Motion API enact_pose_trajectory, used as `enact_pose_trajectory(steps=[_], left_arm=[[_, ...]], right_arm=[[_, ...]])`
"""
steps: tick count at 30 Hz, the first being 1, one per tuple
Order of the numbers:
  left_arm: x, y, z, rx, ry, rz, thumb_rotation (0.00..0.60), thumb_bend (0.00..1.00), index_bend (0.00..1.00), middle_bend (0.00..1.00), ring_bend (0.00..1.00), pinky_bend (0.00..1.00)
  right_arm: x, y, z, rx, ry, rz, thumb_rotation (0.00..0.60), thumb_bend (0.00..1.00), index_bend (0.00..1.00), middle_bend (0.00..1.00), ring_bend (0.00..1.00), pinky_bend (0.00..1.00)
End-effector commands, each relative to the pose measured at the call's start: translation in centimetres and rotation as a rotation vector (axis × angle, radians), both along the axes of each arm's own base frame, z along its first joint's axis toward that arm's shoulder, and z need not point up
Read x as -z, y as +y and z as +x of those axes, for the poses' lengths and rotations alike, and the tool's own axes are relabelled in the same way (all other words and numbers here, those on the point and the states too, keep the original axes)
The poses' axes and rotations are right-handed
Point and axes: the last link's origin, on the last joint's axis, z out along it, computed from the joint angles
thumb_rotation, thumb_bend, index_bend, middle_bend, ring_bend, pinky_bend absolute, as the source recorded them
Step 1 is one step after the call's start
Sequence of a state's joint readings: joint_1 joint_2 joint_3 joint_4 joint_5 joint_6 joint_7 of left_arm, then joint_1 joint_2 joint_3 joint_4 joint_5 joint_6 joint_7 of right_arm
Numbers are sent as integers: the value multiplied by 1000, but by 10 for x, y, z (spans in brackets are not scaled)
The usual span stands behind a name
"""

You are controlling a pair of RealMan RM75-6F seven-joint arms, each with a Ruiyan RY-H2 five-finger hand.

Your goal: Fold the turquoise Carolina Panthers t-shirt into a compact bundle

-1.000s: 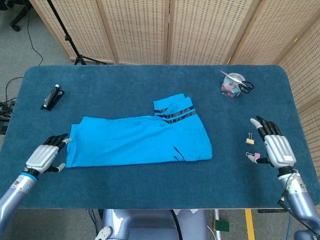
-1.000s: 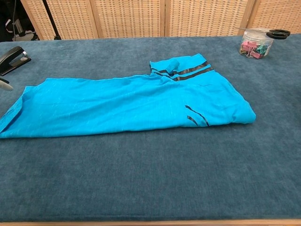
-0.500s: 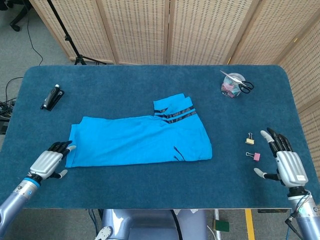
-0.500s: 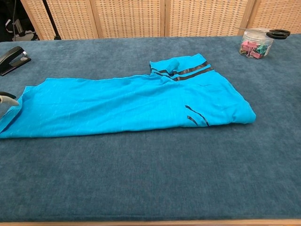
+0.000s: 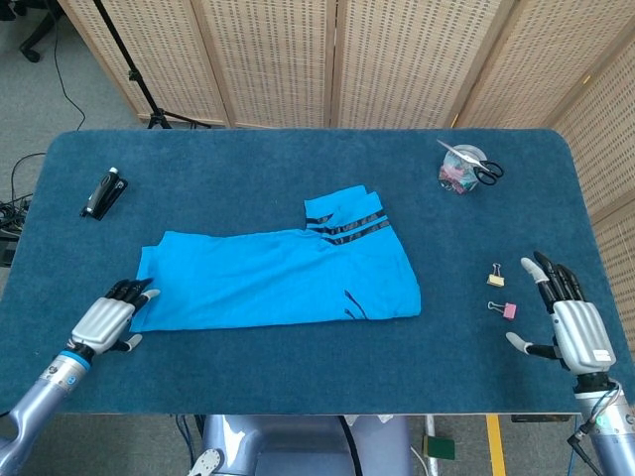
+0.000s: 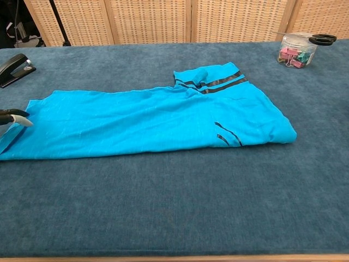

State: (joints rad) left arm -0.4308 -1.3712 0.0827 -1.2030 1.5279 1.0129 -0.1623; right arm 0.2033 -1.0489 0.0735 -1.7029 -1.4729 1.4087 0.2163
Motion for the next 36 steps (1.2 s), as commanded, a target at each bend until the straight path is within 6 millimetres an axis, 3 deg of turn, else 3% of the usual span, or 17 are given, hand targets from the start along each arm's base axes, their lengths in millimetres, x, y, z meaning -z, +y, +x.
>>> enact_pose_trajectory(steps=[1,13,20,30,36], left_arm=[[4,2,-1,3,3,-1,600,318,190,0,0,0],[5,2,-3,-8,1,-3,600,341,521,0,0,0],[5,-2,-4,2,5,-2,600,353,652,0,0,0],[3,1,-4,12,20,32,600,388,670,0,0,0],[3,2,-5,14,25,32,600,635,669,0,0,0]], right_arm=[[0,0,-1,1,-1,-1,600,0,0,0,0,0],[3,-2,-1,2,-1,12,600,0,0,0,0,0],[3,-2,-1,3,-2,16,600,0,0,0,0,0],[4,-1,-1,-1,2,19,600,0,0,0,0,0],[4,-1,0,-5,5,20,600,0,0,0,0,0]])
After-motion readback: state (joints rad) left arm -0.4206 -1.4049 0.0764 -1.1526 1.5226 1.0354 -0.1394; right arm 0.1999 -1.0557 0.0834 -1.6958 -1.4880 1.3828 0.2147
